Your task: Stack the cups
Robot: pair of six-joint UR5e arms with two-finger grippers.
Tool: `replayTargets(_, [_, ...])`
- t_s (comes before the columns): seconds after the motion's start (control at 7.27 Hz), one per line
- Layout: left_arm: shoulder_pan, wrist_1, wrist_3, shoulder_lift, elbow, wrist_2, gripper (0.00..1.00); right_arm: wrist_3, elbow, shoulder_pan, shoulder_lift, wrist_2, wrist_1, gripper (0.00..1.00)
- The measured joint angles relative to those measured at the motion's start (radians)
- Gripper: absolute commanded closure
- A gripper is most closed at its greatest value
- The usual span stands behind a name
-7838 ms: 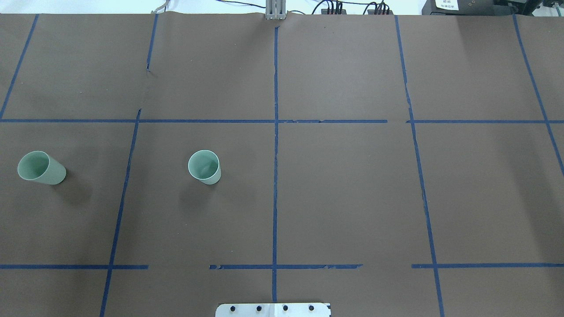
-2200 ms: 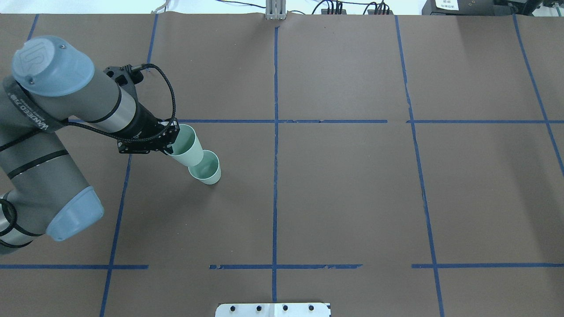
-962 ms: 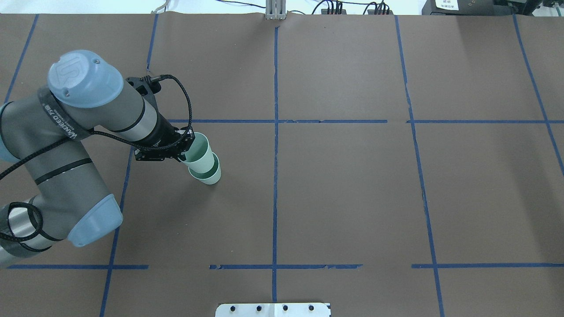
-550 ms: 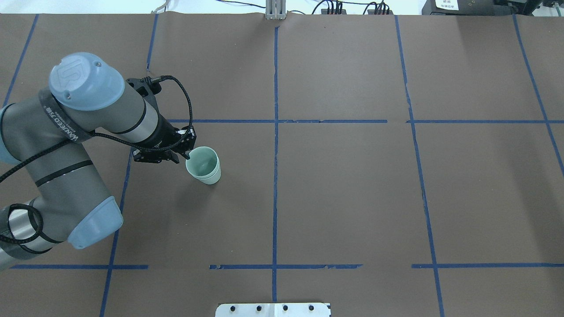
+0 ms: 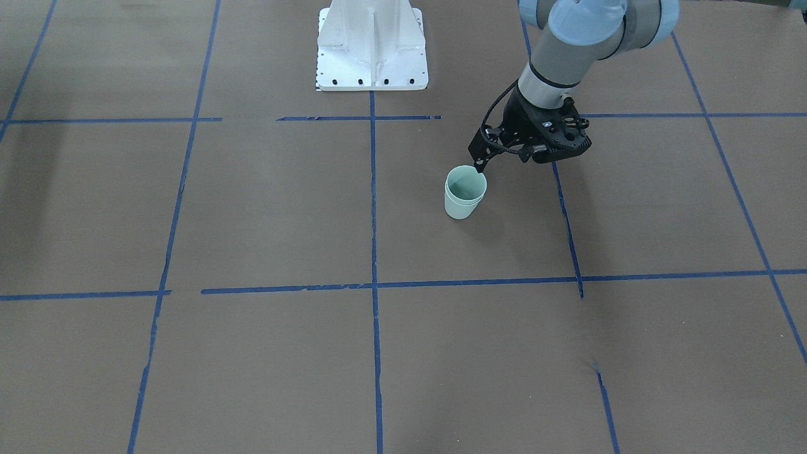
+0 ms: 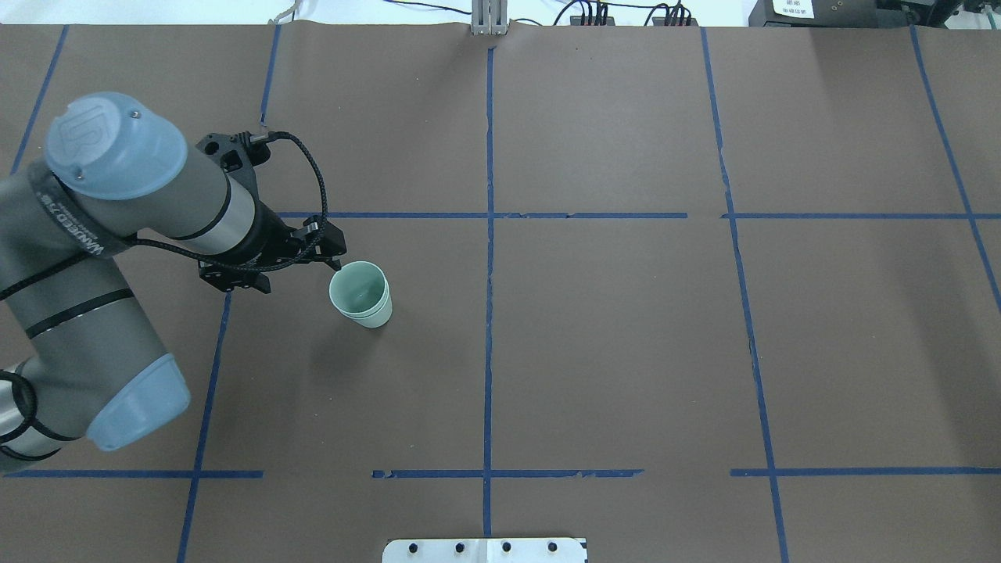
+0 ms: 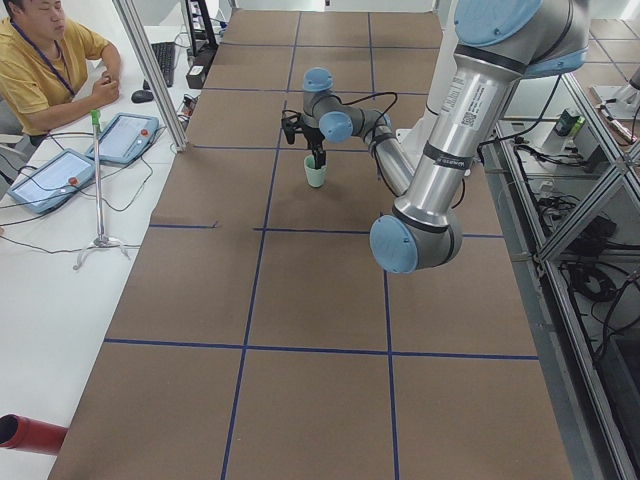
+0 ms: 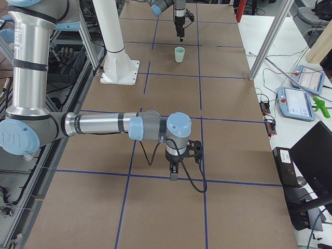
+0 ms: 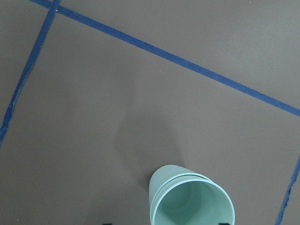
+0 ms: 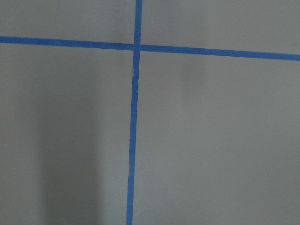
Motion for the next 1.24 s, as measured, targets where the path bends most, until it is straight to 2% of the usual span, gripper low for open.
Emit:
replayTargets(0.28, [-0.1,-0.002,0.272,0.129,-0.04,-0.052,0.0,0.0,0.0,0.0,0.0,0.0,0.0,0.0])
replayTargets(0.55, [-0.264,-0.004,0.611,0.277,-0.037,-0.148,0.0,0.0,0.0,0.0,-0.001,0.0,0.0,0.0])
replayTargets(0.83, [-0.471,0.0,0.976,0.416,0.014,-0.183,0.0,0.0,0.0,0.0,0.0,0.0,0.0,0.0])
replayTargets(1.24, [-0.732,0.006,1.281,0.536,0.123,-0.235,0.0,0.0,0.0,0.0,0.0,0.0,0.0,0.0])
